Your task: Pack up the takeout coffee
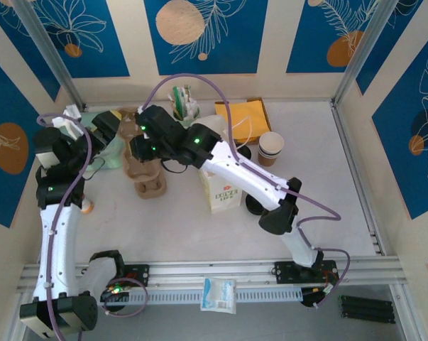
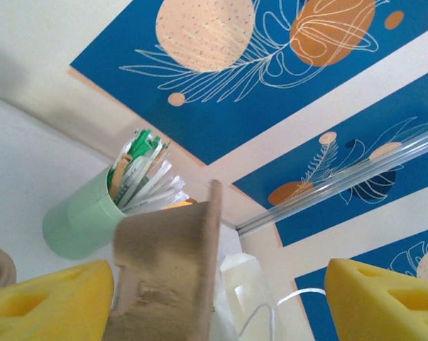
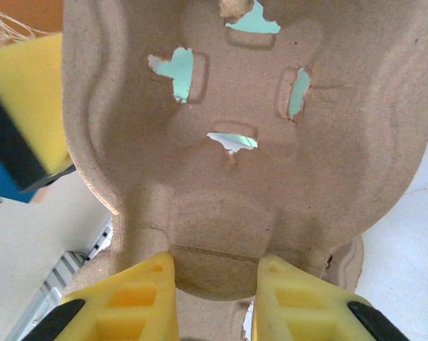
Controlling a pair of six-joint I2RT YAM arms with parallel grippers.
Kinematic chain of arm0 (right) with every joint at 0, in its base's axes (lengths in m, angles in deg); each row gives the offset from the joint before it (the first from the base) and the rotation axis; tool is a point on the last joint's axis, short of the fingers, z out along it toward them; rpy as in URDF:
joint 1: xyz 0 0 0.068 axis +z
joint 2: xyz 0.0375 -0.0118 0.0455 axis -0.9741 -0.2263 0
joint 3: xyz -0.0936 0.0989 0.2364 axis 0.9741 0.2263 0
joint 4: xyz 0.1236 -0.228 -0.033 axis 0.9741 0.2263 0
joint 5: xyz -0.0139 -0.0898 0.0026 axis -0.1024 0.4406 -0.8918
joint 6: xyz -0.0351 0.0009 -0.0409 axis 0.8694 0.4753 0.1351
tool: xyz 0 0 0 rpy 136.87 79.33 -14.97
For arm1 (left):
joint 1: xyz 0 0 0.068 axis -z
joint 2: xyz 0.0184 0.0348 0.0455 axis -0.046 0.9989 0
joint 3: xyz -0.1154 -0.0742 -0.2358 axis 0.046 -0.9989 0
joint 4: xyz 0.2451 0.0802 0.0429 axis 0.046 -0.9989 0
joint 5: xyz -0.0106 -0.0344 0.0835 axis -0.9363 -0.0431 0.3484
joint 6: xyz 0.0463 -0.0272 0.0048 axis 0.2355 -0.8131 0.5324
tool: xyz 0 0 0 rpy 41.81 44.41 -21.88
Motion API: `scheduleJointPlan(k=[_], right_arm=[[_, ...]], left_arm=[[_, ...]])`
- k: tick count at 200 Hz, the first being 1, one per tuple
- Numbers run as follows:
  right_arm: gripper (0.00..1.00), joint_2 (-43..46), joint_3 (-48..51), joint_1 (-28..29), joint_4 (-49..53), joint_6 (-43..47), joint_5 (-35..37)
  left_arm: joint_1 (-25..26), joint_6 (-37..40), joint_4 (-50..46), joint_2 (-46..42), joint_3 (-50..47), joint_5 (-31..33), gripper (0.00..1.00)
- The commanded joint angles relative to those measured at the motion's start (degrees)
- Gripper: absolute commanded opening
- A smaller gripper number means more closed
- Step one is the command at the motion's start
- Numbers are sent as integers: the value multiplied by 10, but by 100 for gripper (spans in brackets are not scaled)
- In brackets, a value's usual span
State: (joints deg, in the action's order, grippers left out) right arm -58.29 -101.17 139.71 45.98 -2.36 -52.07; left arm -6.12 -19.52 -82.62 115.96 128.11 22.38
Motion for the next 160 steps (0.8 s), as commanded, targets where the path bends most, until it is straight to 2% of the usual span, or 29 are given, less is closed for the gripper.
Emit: scheduleJointPlan(k=[1, 43, 116, 160], right_arm=[[25, 46, 7, 2, -29, 17, -11], [25, 93, 30, -8, -58, 22, -24], [25, 183, 72, -34, -76, 43, -14], [25, 250, 186, -67, -106, 26, -17]], left_arm=[[-6, -1, -3, 4, 29, 12, 86], [-6, -9, -2, 6, 44, 14, 100], [-1, -18, 3, 24, 70, -5, 99], [7, 6, -26, 28, 68, 9, 99]])
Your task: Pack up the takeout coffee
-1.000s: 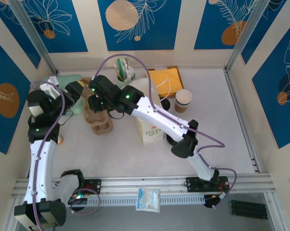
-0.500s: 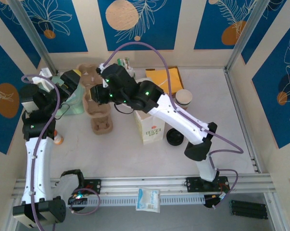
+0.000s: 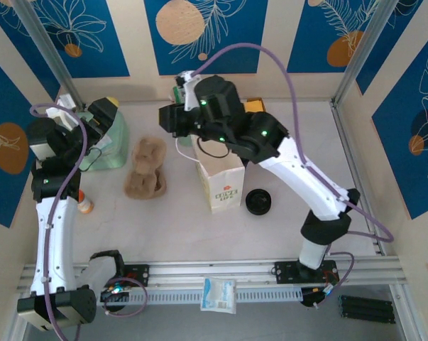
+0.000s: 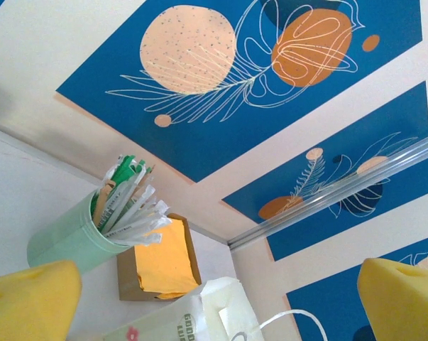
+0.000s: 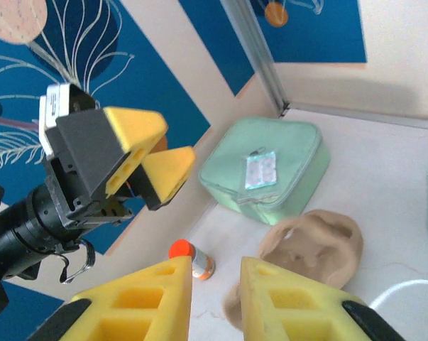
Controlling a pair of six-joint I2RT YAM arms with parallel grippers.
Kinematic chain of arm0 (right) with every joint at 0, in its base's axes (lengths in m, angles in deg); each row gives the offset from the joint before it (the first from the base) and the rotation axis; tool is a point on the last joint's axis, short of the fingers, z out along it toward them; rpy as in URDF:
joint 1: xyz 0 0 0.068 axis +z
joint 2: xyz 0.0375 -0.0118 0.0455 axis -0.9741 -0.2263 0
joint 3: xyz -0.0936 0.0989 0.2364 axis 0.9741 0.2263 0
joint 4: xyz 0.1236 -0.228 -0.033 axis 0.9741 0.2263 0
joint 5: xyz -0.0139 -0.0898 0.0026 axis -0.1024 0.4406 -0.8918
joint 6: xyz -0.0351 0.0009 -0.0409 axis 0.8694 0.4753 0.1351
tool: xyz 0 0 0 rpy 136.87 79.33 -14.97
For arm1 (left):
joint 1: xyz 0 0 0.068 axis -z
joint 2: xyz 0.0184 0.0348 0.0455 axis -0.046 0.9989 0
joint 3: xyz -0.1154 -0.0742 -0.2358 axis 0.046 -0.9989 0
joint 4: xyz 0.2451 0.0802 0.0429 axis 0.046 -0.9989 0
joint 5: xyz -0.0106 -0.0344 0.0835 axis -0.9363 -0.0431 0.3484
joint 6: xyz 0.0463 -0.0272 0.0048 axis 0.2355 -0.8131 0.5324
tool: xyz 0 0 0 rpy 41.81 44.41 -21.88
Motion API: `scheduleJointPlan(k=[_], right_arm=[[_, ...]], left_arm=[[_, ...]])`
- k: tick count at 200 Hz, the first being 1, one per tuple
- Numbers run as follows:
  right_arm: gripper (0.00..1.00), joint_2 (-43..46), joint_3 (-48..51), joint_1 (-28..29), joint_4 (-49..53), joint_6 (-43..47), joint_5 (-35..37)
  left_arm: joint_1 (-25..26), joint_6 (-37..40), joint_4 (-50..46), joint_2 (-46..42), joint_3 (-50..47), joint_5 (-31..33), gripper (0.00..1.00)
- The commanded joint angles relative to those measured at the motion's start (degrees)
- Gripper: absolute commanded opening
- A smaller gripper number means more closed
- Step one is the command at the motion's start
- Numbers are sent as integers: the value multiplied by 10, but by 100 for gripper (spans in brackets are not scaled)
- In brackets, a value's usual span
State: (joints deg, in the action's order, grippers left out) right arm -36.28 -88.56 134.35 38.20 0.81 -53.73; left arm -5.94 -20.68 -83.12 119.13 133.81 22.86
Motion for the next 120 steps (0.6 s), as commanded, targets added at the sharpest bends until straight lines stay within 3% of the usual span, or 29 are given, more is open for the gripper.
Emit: scheduleJointPlan(k=[1, 62, 120], right_arm=[[25, 31, 63, -14, -29, -7, -1], [28, 59, 209, 14, -59, -33, -22], [39, 23, 244, 52, -57, -57, -32]], left_arm=[[6, 19, -22, -4, 10, 5, 99], [5, 63, -59, -19, -84, 38, 99], [6, 125, -126, 6, -120, 44, 99]])
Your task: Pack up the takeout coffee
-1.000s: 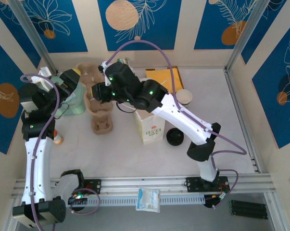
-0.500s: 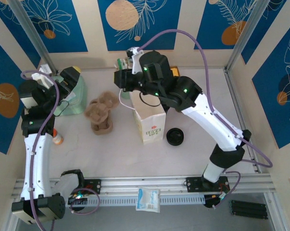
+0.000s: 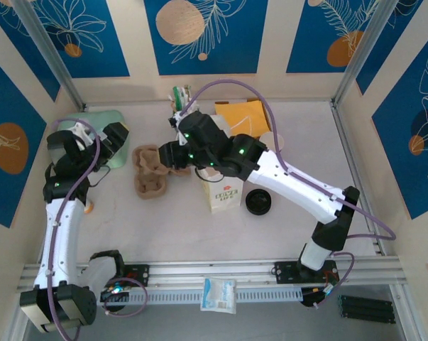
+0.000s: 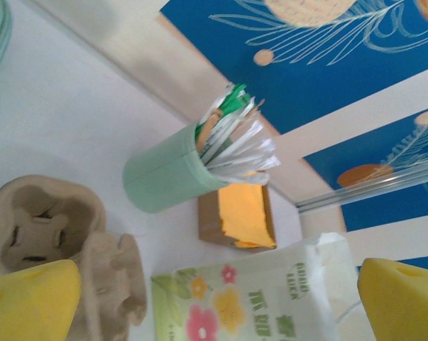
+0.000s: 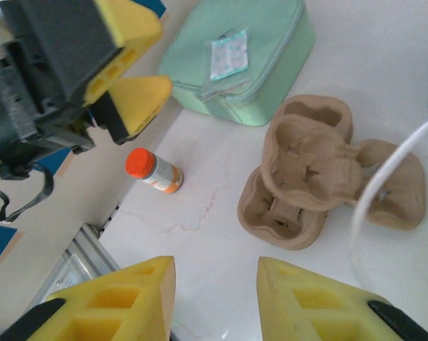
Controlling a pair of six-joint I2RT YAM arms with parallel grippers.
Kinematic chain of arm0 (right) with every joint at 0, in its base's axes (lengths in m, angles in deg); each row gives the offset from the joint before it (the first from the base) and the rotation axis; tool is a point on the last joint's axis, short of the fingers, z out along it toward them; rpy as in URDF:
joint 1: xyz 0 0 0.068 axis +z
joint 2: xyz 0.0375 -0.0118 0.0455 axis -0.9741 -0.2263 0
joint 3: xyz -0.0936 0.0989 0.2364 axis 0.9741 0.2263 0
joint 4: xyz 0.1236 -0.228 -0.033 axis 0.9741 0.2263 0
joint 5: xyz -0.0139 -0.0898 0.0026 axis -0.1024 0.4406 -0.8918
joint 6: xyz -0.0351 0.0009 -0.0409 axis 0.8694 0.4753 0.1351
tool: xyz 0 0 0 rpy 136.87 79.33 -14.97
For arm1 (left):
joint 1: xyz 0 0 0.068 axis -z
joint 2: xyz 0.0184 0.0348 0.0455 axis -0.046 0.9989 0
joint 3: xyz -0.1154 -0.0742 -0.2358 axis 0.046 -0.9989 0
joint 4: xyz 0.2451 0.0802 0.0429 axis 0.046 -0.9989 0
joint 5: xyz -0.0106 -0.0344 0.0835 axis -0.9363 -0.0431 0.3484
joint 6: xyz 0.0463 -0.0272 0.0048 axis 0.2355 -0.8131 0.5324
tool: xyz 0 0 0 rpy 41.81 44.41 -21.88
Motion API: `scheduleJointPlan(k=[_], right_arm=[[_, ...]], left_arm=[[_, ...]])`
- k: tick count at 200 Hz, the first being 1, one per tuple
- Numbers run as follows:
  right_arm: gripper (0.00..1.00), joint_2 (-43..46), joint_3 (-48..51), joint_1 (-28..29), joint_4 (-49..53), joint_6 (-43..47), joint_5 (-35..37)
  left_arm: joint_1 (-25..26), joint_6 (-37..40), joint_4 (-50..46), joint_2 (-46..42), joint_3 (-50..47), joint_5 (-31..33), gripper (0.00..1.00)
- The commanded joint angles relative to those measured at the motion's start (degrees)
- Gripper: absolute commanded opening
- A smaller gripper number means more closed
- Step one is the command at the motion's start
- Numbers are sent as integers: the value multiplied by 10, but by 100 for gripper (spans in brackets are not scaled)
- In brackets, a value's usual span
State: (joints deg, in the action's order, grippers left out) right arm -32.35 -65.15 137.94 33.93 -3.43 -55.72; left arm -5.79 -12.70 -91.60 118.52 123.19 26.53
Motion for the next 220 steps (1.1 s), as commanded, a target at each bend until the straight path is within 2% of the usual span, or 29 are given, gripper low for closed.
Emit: scheduleJointPlan(k=[1, 45, 58, 97, 157, 220], right_arm=[[39, -17, 10, 17, -14, -15, -12], [47, -31, 28, 24, -18, -29, -6], [49, -31, 32, 23, -18, -29, -3], [56, -24, 46, 19, -11, -34, 11], [56, -2, 78, 5, -21, -40, 16], [57, 7, 96, 0, -28, -45, 16]], left_arm=[[5, 47, -43, 13, -13, 7, 99], [33, 89, -74, 74, -19, 3, 100], [49, 103, -81, 99, -16, 15, 94], [84, 126, -81, 151, -21, 64, 67], [103, 132, -63, 185, -30, 92, 58], [117, 133, -56, 211, -16, 94, 44]])
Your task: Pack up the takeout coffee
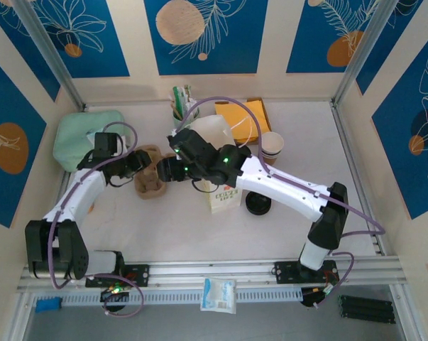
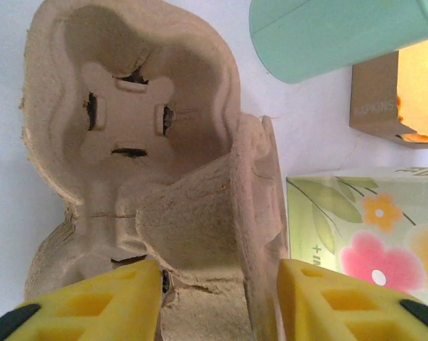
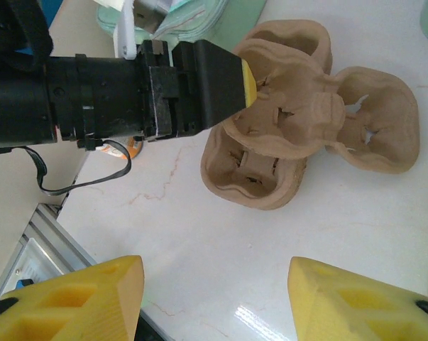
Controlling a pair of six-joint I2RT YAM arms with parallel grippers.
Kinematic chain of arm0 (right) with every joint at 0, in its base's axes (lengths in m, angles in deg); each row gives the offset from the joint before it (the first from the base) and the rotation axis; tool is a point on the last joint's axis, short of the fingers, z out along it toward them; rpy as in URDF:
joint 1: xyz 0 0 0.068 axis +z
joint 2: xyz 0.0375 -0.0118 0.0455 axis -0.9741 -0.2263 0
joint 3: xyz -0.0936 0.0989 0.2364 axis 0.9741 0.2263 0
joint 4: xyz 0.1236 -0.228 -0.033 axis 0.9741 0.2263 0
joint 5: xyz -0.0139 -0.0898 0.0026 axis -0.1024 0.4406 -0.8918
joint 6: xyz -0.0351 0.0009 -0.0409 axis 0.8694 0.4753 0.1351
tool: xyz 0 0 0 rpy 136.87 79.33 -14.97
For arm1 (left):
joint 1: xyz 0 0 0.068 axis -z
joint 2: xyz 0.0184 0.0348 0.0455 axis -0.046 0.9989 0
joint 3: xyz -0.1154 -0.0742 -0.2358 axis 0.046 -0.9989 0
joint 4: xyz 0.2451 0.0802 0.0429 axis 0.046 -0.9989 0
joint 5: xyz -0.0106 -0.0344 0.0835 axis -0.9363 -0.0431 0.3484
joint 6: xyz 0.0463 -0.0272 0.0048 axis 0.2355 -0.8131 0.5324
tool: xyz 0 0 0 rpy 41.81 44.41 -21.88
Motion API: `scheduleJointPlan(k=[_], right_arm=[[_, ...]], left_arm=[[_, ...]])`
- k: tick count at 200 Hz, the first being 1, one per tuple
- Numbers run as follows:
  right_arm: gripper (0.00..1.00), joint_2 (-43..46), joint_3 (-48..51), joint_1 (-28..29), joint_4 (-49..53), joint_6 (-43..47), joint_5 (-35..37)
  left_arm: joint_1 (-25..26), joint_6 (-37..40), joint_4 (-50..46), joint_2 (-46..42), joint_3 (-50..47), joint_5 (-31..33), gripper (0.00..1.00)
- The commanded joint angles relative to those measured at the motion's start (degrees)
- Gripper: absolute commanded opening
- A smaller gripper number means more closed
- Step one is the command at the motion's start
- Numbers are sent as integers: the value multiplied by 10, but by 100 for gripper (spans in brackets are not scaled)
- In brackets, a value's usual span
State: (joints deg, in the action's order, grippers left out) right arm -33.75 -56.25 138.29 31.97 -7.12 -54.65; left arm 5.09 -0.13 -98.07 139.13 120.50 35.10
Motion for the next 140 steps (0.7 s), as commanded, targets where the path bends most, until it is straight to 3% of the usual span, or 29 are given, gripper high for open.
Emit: scheduleJointPlan(k=[1, 30, 140], right_arm=[[56, 22, 7, -4, -9, -8, 5], [56, 22, 9, -4, -11, -10, 3], [56, 20, 10, 0, -15, -11, -1]], left_arm=[[8, 8, 8, 5, 11, 8, 44], [9, 10, 2, 3, 14, 8, 40], [9, 21, -31, -24, 32, 11, 7]])
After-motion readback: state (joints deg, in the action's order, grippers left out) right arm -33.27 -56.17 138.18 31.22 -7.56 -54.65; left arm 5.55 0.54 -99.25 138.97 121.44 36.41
